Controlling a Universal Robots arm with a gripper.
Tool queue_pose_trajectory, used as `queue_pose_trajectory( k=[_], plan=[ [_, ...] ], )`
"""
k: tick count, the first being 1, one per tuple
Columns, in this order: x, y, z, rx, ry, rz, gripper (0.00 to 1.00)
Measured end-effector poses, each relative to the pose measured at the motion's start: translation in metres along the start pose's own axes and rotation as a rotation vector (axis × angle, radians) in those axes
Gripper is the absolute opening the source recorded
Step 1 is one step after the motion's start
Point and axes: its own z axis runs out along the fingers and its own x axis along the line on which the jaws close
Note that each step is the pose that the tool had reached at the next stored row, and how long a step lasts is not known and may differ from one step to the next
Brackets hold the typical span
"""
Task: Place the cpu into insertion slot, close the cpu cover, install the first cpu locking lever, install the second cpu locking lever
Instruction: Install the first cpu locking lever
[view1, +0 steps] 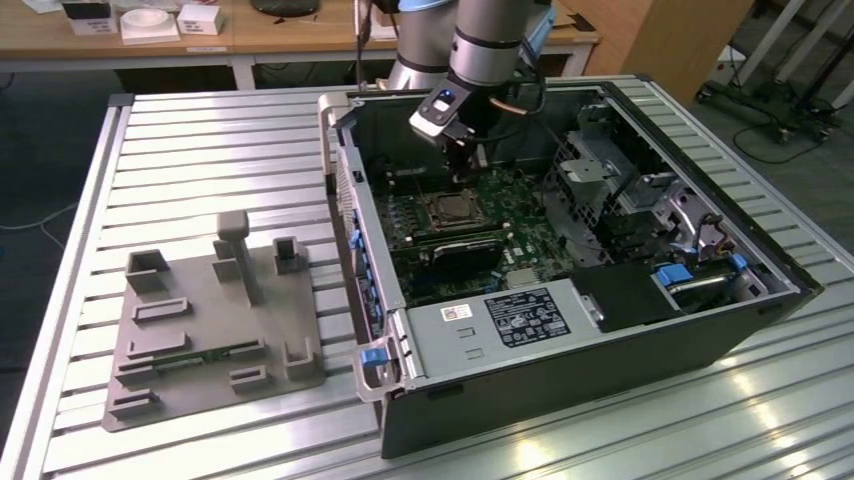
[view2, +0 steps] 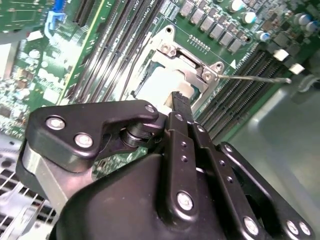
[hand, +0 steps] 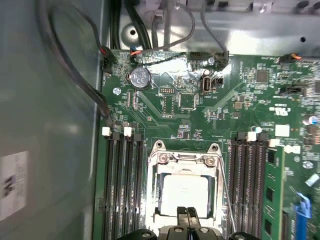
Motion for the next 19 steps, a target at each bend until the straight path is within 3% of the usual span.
queue_pose_trajectory(
  k=[4, 7, 11, 19],
  plan=[
    [-0.0005, -0.0003, -0.0155, 0.0000, -0.0005, 0.000, 0.10],
    [-0.0008, -0.0004, -0.0228, 0.0001, -0.0011, 0.000, 0.10],
    [-0.0008, -0.0006, -0.0237, -0.0007, -0.0013, -0.020, 0.10],
    [-0.0008, -0.0006, -0.0232, -0.0050, -0.0037, -0.154, 0.10]
  ],
)
